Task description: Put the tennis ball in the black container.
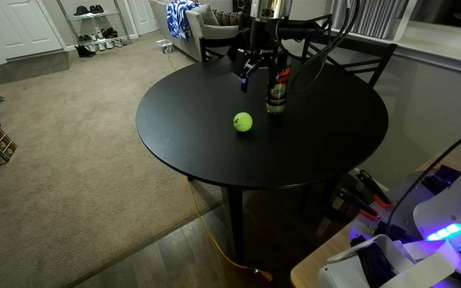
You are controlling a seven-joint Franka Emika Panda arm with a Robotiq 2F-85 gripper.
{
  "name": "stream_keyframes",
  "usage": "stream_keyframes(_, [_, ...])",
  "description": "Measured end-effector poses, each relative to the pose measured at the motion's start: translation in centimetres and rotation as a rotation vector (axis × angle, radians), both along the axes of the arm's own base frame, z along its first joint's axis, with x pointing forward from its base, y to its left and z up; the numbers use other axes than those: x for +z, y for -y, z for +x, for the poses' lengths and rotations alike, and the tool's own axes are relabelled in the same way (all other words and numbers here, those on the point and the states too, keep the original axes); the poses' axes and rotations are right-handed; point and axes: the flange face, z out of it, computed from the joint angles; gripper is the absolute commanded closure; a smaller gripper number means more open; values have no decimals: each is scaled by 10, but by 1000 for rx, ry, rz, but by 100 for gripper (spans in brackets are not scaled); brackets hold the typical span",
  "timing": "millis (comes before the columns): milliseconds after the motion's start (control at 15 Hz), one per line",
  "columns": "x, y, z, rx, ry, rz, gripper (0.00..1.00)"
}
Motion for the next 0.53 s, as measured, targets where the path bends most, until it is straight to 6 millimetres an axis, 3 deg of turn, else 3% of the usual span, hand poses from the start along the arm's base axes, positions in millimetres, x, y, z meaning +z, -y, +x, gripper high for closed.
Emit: stream_keyframes(533, [-35, -2, 35, -3, -49, -6, 0])
